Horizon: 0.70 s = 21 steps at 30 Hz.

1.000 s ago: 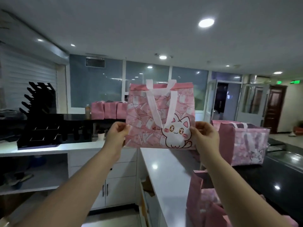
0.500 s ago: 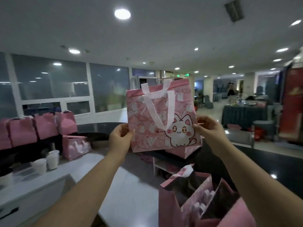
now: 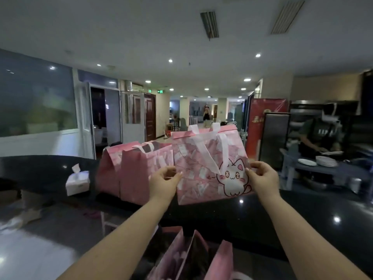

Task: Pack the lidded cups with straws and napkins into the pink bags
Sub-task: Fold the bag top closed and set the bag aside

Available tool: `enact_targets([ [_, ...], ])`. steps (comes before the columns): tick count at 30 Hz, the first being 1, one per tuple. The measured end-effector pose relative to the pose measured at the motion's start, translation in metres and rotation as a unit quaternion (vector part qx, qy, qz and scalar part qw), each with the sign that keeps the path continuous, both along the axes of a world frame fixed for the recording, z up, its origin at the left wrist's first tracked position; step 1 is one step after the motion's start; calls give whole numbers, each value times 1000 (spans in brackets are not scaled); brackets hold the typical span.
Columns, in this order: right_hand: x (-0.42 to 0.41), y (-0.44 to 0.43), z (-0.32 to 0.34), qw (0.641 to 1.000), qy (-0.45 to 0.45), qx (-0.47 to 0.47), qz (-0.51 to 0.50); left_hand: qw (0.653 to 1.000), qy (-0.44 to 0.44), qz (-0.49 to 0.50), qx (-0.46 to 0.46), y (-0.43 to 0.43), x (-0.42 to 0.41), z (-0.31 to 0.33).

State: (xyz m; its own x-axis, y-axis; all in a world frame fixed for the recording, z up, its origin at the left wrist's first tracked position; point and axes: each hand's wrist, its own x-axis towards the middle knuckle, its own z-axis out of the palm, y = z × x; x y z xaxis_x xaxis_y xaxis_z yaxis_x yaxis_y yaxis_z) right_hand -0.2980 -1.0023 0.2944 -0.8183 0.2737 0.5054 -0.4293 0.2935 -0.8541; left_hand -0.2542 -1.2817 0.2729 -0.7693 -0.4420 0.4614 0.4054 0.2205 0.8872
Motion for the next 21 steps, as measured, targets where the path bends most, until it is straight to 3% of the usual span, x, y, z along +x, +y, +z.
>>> enact_targets([
  [3,-31,15,-16,998,-60,5,-2,1000,-10,2,16,17,-32,-13],
  [5,-47,11,-28,992,-114,-10,51,999,-10,27,17,23,-46,-27],
  [7,-54,-3,-45,976,-175,-11,133,999,-12,51,-6,26,-57,-44],
  [13,-57,-71,-100,909,-274,99,299,993,-36,54,-97,42,-85,-88],
  [17,-54,-108,-115,920,-286,68,259,991,-92,-12,-101,42,-91,-113],
  [21,-52,-121,-101,932,-283,130,186,978,-106,-75,-163,5,-97,-107],
])
